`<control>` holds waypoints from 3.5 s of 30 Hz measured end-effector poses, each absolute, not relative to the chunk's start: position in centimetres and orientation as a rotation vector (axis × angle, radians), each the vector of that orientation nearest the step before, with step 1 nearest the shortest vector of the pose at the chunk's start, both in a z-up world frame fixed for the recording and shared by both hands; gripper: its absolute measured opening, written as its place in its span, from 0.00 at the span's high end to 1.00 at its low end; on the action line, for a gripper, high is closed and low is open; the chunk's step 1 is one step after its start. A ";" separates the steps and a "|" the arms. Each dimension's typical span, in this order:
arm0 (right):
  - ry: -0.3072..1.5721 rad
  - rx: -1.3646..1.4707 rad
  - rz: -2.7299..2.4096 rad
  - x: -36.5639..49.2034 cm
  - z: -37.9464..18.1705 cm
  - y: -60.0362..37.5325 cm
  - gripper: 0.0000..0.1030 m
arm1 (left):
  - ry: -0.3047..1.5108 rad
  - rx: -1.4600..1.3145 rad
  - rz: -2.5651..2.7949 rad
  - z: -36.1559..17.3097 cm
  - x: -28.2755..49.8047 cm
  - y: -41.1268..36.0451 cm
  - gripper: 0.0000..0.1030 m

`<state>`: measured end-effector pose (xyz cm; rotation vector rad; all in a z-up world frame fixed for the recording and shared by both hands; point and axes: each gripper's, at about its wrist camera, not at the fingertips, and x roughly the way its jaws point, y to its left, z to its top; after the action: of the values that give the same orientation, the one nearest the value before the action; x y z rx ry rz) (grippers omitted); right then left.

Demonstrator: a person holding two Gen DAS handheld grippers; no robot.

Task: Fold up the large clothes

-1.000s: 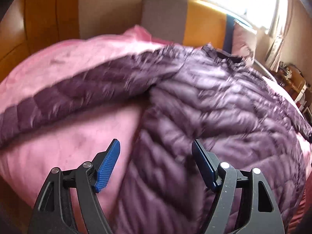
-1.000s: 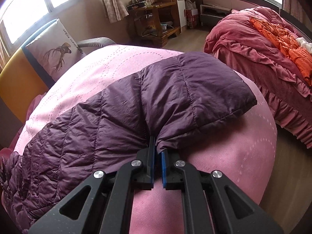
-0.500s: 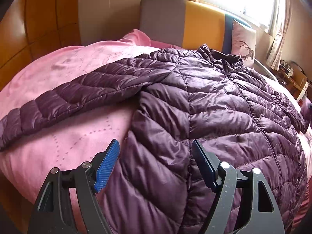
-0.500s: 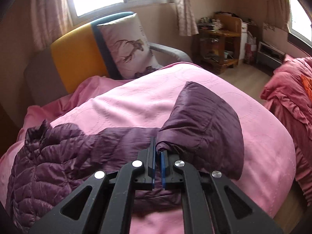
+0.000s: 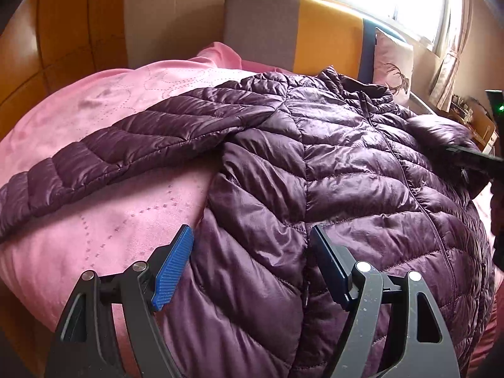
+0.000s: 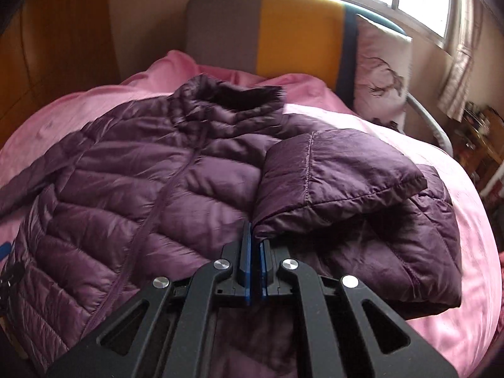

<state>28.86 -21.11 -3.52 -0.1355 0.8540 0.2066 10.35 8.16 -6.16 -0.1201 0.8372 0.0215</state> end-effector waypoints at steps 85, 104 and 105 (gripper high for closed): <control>0.702 0.703 0.128 24.2 -2.7 -37.1 0.15 | 0.971 -0.763 -0.342 -6.9 26.8 8.4 0.72; 0.926 0.229 -0.116 34.2 -9.8 -31.2 0.14 | 0.975 -0.483 -0.211 -6.8 26.3 6.1 0.77; 0.926 0.230 -0.114 34.2 -9.8 -31.2 0.13 | 0.931 -0.456 -0.184 -5.7 25.6 6.3 0.76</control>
<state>34.20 -31.24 -9.81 0.2298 0.9261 -0.1141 25.61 6.29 -5.74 -0.4555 0.9307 -0.1843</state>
